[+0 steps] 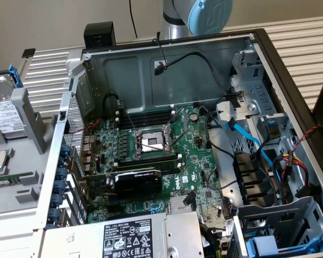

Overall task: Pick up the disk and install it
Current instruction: 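Pick up the disk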

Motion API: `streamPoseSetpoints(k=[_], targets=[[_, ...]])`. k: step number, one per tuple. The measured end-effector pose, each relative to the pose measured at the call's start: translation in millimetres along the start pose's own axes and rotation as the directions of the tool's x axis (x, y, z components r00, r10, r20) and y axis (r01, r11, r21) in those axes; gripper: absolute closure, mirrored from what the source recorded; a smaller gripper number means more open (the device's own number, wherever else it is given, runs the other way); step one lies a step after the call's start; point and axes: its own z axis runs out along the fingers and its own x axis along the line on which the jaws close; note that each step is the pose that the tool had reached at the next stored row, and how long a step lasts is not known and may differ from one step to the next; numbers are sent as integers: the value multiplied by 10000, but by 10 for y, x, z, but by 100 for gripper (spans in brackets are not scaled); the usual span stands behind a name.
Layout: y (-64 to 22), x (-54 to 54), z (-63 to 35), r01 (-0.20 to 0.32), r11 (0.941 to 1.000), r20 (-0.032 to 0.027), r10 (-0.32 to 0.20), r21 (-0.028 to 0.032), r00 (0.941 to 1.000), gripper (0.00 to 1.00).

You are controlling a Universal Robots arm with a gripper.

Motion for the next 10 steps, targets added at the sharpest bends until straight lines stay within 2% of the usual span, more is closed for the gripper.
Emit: streamPoseSetpoints(k=[1,2,4,5,7,9,10], targets=[[0,0,0,1,10000,0,-1,0,10000,64],[0,0,0,0,10000,0,0,0,10000,64],[0,0,0,0,10000,0,0,0,10000,52],[0,0,0,0,10000,0,0,0,10000,52],[0,0,0,1,10000,0,-1,0,10000,40],[0,0,0,1,10000,0,-1,0,10000,40],[0,0,0,1,10000,0,-1,0,10000,34]])
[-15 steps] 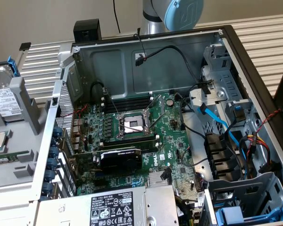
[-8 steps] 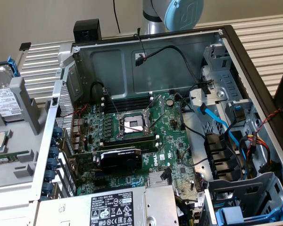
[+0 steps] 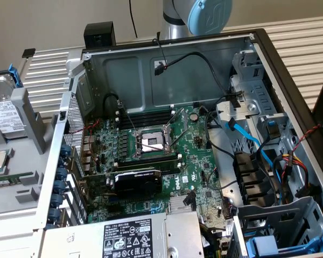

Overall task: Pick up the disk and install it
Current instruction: 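Pick up the disk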

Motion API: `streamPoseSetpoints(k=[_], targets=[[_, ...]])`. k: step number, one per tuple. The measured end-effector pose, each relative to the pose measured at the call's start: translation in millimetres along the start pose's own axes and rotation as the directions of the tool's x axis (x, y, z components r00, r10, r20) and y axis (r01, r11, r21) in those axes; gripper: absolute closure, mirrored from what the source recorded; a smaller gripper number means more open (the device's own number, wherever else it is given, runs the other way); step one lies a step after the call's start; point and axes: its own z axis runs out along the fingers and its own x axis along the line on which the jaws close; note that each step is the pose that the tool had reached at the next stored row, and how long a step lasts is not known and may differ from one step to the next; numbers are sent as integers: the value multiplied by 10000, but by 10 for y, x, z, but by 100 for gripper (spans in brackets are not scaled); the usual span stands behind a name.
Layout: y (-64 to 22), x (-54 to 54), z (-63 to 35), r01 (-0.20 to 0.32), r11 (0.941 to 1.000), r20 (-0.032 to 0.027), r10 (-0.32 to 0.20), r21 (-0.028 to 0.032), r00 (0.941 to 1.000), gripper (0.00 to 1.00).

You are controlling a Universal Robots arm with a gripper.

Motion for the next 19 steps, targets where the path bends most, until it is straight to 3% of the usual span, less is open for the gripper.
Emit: streamPoseSetpoints(k=[3,9,14,19], targets=[[0,1,2,135,9999,0,-135,-1,9999,34],[0,2,11,1200,9928,-27,-1200,-18,9928,34],[0,2,18,2098,9777,-49,-2098,-34,9777,34],[0,2,25,2977,9546,-69,-2977,-52,9546,34]])
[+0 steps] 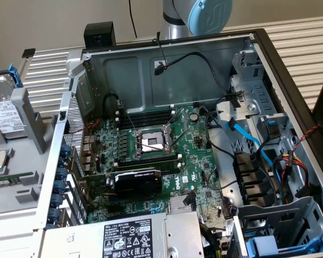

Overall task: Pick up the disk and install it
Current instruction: 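Pick up the disk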

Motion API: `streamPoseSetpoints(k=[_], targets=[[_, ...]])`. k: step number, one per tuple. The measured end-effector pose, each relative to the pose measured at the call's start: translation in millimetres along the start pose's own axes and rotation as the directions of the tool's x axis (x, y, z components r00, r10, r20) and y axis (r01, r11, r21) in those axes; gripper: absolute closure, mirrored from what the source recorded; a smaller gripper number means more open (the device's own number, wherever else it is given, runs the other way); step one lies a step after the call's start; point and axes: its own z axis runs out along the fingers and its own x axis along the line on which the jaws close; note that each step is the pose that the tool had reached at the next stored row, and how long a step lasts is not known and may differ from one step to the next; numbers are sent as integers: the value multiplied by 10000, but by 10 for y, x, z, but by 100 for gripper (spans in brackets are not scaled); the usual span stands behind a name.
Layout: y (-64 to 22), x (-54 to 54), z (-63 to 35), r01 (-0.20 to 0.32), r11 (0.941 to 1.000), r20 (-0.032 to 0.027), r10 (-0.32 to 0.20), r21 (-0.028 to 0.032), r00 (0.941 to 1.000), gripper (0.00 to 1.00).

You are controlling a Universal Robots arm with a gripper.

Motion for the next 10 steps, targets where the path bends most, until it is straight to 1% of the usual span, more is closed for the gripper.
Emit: streamPoseSetpoints(k=[3,5,7,10], targets=[[0,0,2,545,9985,-15,-545,-8,9985,34],[0,0,3,920,9958,-24,-920,-14,9958,34],[0,0,4,1271,9919,-33,-1271,-20,9919,34],[0,0,4,1810,9835,-47,-1810,-30,9835,34]])
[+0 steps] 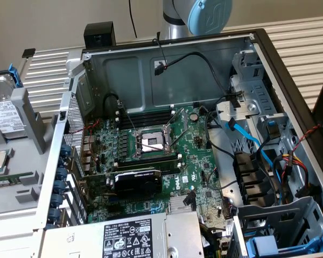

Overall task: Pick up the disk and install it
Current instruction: 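Pick up the disk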

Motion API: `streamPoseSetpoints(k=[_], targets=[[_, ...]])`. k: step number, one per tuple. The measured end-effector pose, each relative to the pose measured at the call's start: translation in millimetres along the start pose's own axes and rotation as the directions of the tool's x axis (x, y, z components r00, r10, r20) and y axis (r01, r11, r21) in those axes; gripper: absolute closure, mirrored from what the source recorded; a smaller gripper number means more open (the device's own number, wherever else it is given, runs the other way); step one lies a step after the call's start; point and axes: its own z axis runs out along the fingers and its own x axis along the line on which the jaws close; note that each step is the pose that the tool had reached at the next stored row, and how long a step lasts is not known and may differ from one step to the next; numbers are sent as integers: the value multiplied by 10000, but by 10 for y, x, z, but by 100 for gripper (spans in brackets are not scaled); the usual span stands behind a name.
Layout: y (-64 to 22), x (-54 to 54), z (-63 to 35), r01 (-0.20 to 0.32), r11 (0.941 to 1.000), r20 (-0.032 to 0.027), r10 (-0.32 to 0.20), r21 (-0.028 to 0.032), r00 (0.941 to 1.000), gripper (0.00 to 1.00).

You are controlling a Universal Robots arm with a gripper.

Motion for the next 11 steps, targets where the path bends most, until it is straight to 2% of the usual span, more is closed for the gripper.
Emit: streamPoseSetpoints(k=[3,6,11], targets=[[0,0,1,545,9985,-14,-545,-8,9985,34],[0,0,2,1087,9941,-28,-1087,-16,9941,34],[-1,0,13,1990,9800,-51,-1991,-33,9800,34]])
